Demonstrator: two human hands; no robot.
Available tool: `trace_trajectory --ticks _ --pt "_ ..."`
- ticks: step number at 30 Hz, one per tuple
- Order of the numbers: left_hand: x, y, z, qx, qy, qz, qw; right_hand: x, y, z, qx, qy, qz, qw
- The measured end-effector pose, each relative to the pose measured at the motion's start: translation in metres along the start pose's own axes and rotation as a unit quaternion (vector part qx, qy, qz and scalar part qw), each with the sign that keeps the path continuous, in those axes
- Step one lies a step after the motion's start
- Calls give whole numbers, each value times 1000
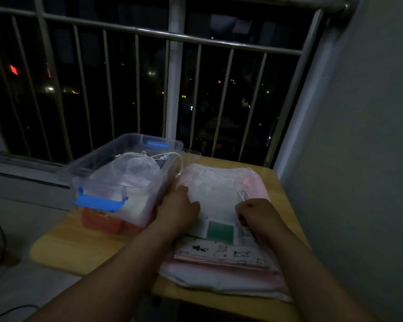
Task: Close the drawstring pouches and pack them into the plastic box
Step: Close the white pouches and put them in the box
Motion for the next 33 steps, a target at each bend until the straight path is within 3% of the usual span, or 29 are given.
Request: trace_trajectory --ticks 5,11,17,23,27,30,33 --pt "8 4 -2 35 -65 36 997 2 2 5 4 -18 -2 1000" --pt "10 8 -3 43 58 18 997 11 5 9 -30 -116 62 991" --pt "16 9 -6 20 14 -8 1000 17 3 10 -31 -141 70 987" --pt "11 2 -6 -20 40 -52 998 11 3 0 -33 -247 70 966" --pt "12 2 -10 -10 55 -54 997 6 14 5 -89 -302 110 943" --pt "15 7 -14 2 105 -44 994 2 21 6 -104 -227 72 966" --pt "19 12 -19 -7 255 -55 965 -5 20 -2 -90 -284 42 954"
Point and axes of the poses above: each hand's wrist, its own y-axis away from the middle knuckle, its own z-axis out of the palm, x = y × z, the point moved 5 cm from there along -y, towards the middle knuckle, and after that the axes turned 5 degrees about z, right-handed, at the moved point
